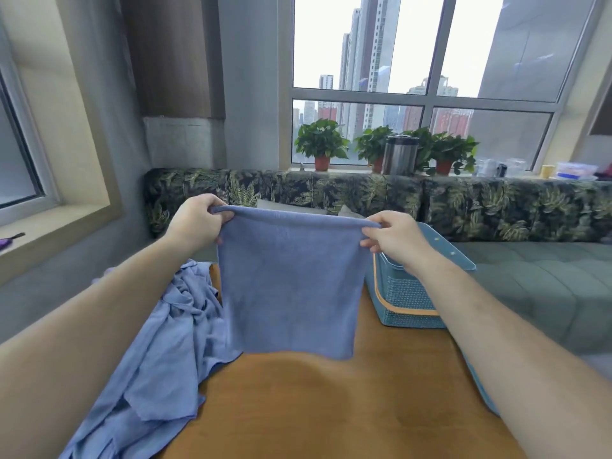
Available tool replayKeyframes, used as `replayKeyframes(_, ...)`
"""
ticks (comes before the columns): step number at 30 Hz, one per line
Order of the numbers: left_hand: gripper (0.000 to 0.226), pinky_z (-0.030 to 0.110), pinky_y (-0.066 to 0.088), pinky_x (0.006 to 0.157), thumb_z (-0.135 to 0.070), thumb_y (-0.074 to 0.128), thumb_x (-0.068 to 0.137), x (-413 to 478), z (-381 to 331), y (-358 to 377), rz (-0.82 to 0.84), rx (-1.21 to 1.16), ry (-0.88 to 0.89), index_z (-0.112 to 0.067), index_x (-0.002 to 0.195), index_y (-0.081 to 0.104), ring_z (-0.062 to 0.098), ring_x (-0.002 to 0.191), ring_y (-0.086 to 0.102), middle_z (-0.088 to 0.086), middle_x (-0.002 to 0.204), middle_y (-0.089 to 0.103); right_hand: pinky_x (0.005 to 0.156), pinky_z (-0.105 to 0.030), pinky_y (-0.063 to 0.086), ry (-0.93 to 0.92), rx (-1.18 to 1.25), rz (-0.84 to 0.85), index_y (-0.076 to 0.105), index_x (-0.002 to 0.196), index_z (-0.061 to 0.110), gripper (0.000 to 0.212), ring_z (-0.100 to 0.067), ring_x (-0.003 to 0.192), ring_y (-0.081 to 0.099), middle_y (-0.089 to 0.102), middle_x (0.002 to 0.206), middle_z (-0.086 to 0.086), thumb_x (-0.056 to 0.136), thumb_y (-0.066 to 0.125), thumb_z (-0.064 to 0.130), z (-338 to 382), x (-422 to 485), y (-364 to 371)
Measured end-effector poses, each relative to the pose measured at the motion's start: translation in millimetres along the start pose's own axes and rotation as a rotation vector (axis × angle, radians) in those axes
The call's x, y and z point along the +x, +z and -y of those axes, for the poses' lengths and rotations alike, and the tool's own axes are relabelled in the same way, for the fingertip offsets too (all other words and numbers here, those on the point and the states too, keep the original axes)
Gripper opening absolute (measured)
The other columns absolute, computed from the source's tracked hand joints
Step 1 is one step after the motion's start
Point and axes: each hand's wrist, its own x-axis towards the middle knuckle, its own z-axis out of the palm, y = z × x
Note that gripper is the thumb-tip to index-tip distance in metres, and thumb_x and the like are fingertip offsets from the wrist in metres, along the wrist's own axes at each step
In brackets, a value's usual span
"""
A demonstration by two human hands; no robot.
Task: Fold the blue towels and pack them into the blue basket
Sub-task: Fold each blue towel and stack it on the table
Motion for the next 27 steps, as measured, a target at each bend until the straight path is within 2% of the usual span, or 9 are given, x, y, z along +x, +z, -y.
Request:
replayKeyframes(2,0.008,0.026,0.047,0.051,-0.016,0.067,0.094,-2,5,3,0.006,-0.086,-0.027,-0.010,0.088,0.065,0.011,0.041,0.062,0.008,0.070,0.066,0.060,-0.021,0.055,-0.021,0.062,-0.018,0.068,0.100,0.008,0.007,-0.013,0.075,0.073,0.074,0.097,-0.012,0.099,0.062,0.010,-7,1,1)
replayKeyframes(6,0.013,0.023,0.055,0.051,-0.015,0.067,0.096,-32,26,17,0.092,-0.312,-0.132,-0.003,0.098,0.062,0.014,0.059,0.072,0.012,0.076,0.069,0.063,-0.027,0.055,-0.012,0.062,-0.025,0.064,0.099,0.009,0.010,-0.014,0.076,0.074,0.071,0.092,-0.007,0.102,0.057,0.015,-31,-17,7)
replayKeyframes(9,0.018,0.021,0.053,0.050,-0.018,0.065,0.098,-69,53,36,0.134,-0.355,-0.211,-0.001,0.099,0.061,0.010,0.062,0.072,0.012,0.079,0.070,0.061,-0.031,0.052,0.048,0.052,0.022,0.062,0.098,0.010,0.013,-0.016,0.077,0.076,0.072,0.090,-0.006,0.104,0.054,0.019,-70,-41,16)
replayKeyframes(13,0.024,0.030,0.049,0.059,-0.028,0.064,0.098,-124,97,77,0.222,-0.326,-0.333,-0.004,0.099,0.063,0.020,0.068,0.070,0.005,0.074,0.071,0.055,-0.030,0.050,0.152,0.075,0.107,0.059,0.094,0.015,0.012,-0.018,0.069,0.076,0.071,0.088,-0.007,0.105,0.053,0.017,-136,-83,39)
replayKeyframes(15,0.029,0.031,0.044,0.057,-0.033,0.064,0.098,-150,117,97,0.243,-0.287,-0.408,-0.004,0.097,0.064,0.023,0.061,0.056,-0.002,0.058,0.065,0.050,-0.028,0.046,0.210,0.035,0.131,0.058,0.093,0.016,0.012,-0.018,0.065,0.074,0.070,0.082,-0.009,0.104,0.053,0.018,-165,-105,51)
replayKeyframes(17,0.038,0.029,0.036,0.052,-0.041,0.062,0.098,-170,130,110,0.275,-0.235,-0.451,-0.003,0.095,0.063,0.021,0.054,0.048,-0.001,0.049,0.061,0.050,-0.029,0.044,0.254,-0.012,0.145,0.060,0.093,0.018,0.013,-0.022,0.064,0.073,0.071,0.074,-0.009,0.104,0.054,0.022,-190,-123,59)
replayKeyframes(21,0.049,0.034,0.036,0.055,-0.047,0.061,0.097,-190,139,120,0.271,-0.128,-0.428,0.001,0.089,0.062,0.022,0.054,0.049,0.009,0.061,0.058,0.058,-0.029,0.043,0.283,-0.097,0.154,0.063,0.098,0.019,0.016,-0.017,0.065,0.072,0.071,0.064,-0.002,0.104,0.052,0.030,-213,-144,65)
replayKeyframes(25,0.051,0.038,0.041,0.065,-0.046,0.055,0.100,-200,144,123,0.313,-0.051,-0.382,0.003,0.086,0.059,0.025,0.063,0.054,0.009,0.061,0.057,0.070,-0.033,0.049,0.226,-0.137,0.120,0.064,0.099,0.018,0.019,-0.013,0.065,0.071,0.072,0.067,-0.002,0.104,0.052,0.031,-220,-150,68)
replayKeyframes(27,0.053,0.037,0.040,0.064,-0.049,0.051,0.101,-201,144,122,0.327,-0.033,-0.374,0.001,0.084,0.057,0.024,0.064,0.054,0.009,0.064,0.057,0.067,-0.034,0.048,0.227,-0.113,0.120,0.063,0.097,0.017,0.019,-0.013,0.064,0.071,0.072,0.069,-0.002,0.105,0.051,0.030,-220,-150,67)
